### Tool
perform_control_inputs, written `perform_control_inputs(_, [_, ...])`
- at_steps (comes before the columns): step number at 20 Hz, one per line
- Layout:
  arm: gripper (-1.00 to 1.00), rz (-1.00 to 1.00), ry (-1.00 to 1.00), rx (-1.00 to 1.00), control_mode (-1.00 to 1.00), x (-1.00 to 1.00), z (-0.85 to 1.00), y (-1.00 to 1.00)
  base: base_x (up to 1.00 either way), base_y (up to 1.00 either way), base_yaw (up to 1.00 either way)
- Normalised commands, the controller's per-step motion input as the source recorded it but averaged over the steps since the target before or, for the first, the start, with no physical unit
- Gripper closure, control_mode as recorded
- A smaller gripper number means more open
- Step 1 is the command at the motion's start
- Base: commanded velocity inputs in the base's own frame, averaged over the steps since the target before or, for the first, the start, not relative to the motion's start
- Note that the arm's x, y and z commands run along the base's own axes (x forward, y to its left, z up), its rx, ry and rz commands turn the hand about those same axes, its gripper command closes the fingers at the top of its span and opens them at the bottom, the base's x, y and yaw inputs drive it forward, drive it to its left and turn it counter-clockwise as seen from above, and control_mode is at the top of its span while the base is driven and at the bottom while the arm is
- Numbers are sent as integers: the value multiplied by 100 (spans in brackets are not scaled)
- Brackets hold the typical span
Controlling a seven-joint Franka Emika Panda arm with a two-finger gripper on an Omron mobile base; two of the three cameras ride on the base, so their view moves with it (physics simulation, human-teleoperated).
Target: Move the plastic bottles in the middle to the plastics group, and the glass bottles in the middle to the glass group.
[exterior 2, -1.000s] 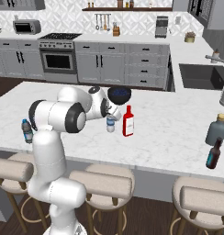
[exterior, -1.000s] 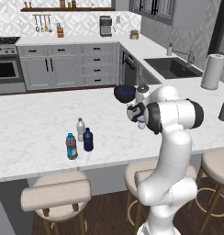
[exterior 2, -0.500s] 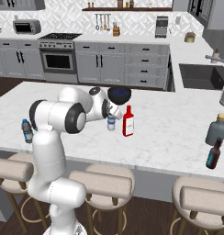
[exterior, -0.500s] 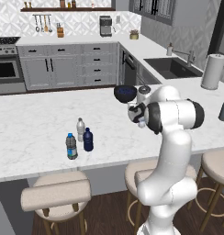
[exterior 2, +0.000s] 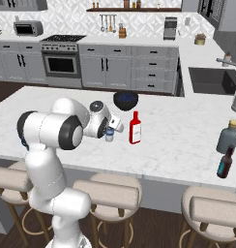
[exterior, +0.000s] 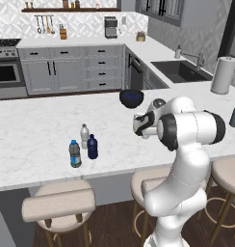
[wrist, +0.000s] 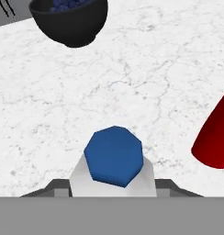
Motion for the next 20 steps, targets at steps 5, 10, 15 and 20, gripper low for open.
perform_control_inputs(5, [100,18,0,0,-100,-46,37,-9,0,0,0])
perform_control_inputs(10, [100,29,-1,1,-100,-48,26,-4,0,0,0])
perform_control_inputs(15, [100,60,-6,2,-100,-37,13,34,0,0,0])
perform_control_inputs(20, [100,62,-2,0,-100,-35,8,46,0,0,0])
